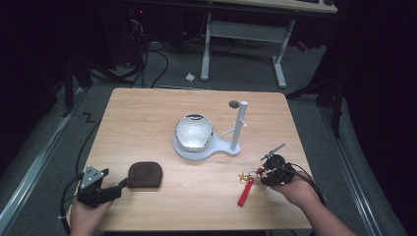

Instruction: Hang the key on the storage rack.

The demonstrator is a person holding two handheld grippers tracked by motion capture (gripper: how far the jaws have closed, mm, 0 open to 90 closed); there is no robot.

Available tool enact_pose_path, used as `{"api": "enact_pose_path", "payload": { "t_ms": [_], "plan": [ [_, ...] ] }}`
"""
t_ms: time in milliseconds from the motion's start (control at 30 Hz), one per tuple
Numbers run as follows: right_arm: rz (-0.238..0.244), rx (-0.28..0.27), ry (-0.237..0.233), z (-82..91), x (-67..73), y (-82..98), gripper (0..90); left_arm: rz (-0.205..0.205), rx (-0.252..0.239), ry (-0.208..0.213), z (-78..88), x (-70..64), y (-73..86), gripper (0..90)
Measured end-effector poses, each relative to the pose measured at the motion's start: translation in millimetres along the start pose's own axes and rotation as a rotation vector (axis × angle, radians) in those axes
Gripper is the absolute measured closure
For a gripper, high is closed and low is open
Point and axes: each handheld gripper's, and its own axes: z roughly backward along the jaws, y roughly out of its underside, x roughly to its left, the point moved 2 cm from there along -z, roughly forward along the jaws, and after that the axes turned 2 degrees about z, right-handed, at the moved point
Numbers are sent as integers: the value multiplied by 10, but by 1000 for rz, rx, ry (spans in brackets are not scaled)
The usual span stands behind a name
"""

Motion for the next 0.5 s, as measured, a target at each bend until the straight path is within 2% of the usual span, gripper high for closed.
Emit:
{"api": "enact_pose_path", "payload": {
  "t_ms": [433, 500],
  "plan": [
    [33, 30, -29, 223, 75, -78, 658, 2, 1, 8, -8, 2, 4, 207],
    [13, 37, -33, 280, 103, -89, 658, 3, 0, 10, -7, 2, 4, 208]
  ]
}}
